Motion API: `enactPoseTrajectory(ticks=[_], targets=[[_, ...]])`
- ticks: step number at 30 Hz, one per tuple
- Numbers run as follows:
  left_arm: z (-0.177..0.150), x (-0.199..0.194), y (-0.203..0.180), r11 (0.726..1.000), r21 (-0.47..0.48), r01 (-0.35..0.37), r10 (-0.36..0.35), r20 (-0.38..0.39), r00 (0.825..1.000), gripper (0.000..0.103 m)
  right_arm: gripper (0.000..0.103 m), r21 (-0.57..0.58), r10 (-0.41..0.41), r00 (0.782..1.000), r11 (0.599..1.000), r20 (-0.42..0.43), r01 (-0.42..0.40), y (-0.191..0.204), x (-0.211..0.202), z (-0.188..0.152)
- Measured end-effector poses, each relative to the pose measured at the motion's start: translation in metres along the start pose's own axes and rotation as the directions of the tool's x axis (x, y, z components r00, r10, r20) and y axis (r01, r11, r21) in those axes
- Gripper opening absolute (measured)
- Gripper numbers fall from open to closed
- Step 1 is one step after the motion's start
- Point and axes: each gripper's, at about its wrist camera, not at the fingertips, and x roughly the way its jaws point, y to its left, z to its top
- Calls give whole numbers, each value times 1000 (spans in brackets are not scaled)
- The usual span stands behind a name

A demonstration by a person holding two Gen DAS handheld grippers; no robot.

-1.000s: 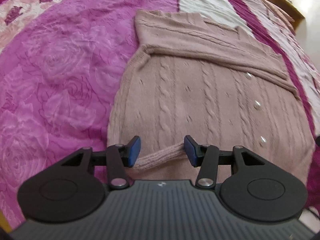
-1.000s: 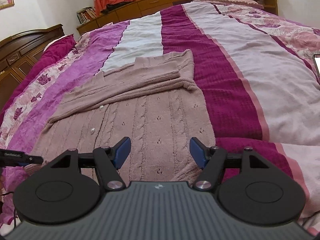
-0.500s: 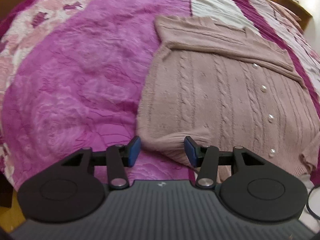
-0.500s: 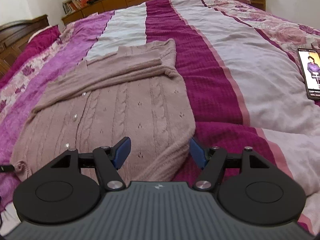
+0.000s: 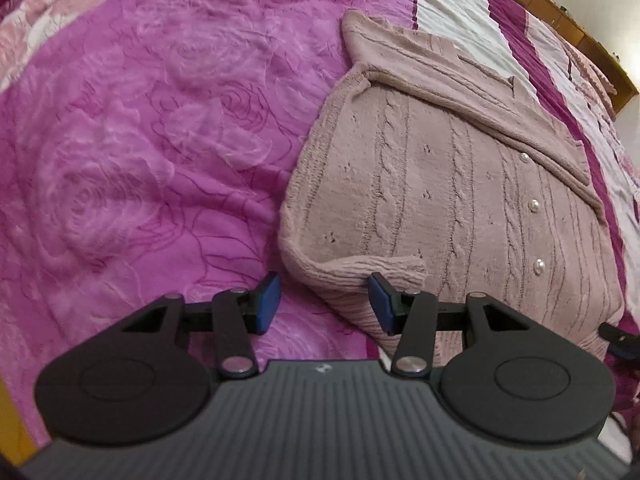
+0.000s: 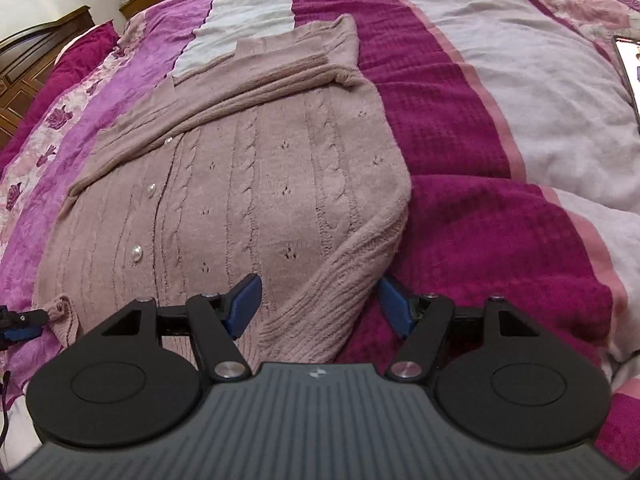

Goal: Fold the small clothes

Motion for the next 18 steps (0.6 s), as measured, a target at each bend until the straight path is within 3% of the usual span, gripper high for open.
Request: enactPoseTrajectory(ticks=[6,10,13,18], targets=[[0,-12,2,995,-63,76,-74,36,997,50,72,13,18,1000,1000,-7,-18,-4,5,1],[3,-18,5,994,-90,66,-60,66,996,51,72,18,27,1000,999,-3,-27,-4,8,-1],[4,-16,6,993,-106,48,-41,69,997,61,72,16,31,1000,999,-3,-31,-2,10,-2],[0,-1,11,991,-132,16,-11,42,999,61,72,9,38,999,999,-7,-38,0,13,-3]])
